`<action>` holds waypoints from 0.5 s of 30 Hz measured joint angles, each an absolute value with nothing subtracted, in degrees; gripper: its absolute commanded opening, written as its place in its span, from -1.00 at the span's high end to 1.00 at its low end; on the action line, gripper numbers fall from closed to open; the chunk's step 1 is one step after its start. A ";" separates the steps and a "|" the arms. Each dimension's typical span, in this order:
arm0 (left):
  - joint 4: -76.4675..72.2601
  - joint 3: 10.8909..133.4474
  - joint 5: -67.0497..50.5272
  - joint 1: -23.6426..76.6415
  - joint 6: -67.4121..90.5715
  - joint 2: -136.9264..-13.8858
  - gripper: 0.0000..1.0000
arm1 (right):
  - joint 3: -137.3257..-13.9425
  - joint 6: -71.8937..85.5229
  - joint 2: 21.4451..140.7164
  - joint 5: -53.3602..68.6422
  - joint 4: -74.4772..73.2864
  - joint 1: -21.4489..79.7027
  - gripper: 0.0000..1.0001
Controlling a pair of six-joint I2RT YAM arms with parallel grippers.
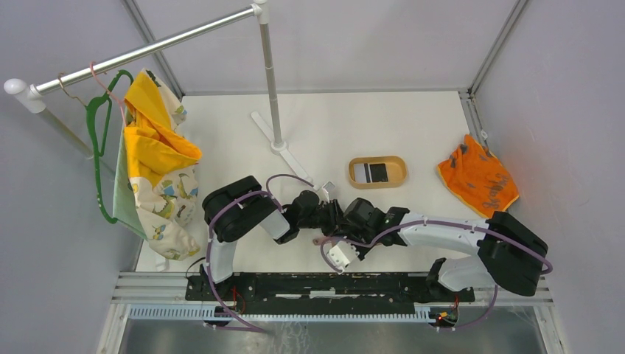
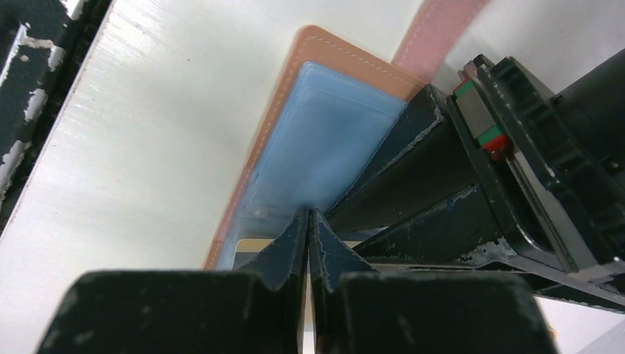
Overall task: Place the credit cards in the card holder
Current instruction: Insert the credit card into the card holder.
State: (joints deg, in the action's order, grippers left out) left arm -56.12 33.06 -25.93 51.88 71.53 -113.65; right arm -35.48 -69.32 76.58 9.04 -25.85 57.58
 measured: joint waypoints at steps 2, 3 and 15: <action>-56.18 33.08 -25.87 51.83 71.44 -113.65 0.26 | -35.48 -69.32 76.44 9.15 -26.09 57.01 0.85; -56.21 33.10 -25.82 51.81 71.20 -113.65 0.26 | -35.48 -69.32 76.40 9.21 -26.22 56.77 0.85; -54.02 32.71 -25.65 51.72 67.46 -111.26 0.16 | -36.91 -70.78 72.93 20.21 -31.48 48.97 0.80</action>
State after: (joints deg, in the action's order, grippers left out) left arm -54.02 32.71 -25.65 51.72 67.46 -111.26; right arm -36.91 -70.78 72.93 20.21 -31.48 48.97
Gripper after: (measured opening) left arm 0.407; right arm 0.093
